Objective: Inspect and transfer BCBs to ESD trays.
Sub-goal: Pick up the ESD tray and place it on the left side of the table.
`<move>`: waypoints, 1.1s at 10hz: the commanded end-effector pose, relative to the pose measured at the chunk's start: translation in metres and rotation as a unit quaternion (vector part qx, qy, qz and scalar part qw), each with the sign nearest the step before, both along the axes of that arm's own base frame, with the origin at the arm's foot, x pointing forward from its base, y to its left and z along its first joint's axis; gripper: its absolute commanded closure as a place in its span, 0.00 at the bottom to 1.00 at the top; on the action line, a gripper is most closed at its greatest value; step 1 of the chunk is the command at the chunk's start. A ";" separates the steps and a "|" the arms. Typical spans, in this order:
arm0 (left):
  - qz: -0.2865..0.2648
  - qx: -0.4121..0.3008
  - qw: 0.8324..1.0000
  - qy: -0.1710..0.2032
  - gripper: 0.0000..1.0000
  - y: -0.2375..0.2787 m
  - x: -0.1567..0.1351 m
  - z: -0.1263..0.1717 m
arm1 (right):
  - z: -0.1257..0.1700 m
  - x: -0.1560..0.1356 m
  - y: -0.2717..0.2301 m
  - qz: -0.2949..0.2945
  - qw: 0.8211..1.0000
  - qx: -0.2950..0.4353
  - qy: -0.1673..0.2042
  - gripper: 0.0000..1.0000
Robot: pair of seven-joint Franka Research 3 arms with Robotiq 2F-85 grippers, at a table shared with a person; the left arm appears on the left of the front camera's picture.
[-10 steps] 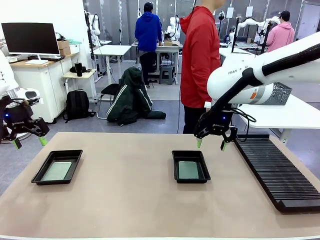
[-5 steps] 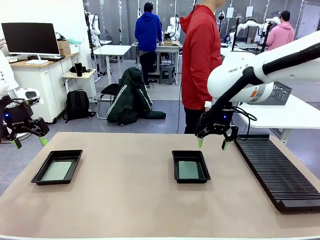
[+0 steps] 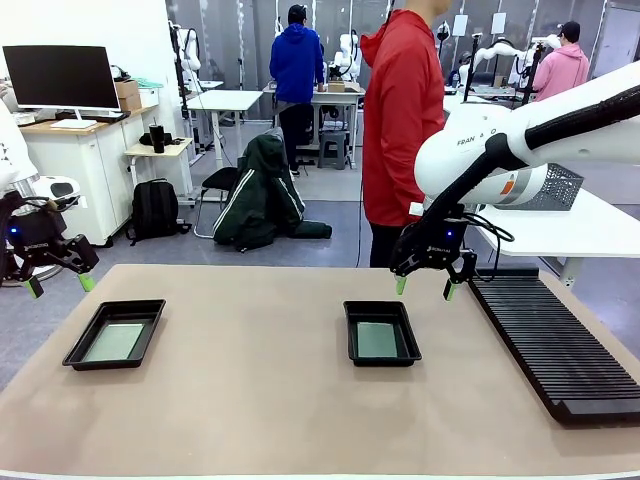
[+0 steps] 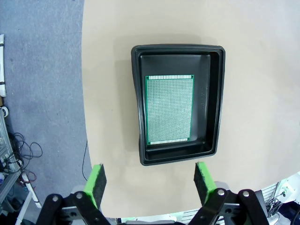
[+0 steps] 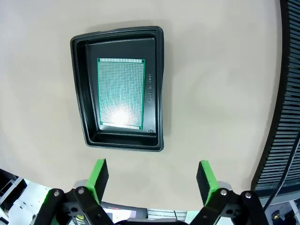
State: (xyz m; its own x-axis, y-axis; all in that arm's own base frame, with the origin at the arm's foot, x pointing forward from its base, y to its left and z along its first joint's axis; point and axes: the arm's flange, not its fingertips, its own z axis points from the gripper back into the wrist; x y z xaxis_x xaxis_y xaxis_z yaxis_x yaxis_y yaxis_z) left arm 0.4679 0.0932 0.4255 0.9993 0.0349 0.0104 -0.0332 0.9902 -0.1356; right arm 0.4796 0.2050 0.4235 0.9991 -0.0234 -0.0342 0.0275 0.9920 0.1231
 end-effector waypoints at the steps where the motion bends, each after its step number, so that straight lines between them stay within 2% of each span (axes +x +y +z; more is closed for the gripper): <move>1: -0.002 0.001 1.000 -0.002 0.00 0.001 0.000 -0.001 | -0.001 -0.001 0.001 0.001 1.000 0.001 -0.001 0.00; 11: -0.002 0.001 1.000 -0.002 0.00 0.001 0.000 -0.001 | -0.001 -0.001 0.001 0.001 1.000 0.001 -0.001 0.00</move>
State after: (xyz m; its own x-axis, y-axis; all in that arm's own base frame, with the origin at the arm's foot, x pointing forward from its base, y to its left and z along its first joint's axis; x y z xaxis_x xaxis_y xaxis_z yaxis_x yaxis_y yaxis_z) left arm 0.4679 0.0932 0.4255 0.9993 0.0349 0.0104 -0.0332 0.9902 -0.1356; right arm 0.4796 0.2050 0.4235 0.9991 -0.0234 -0.0343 0.0275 0.9920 0.1231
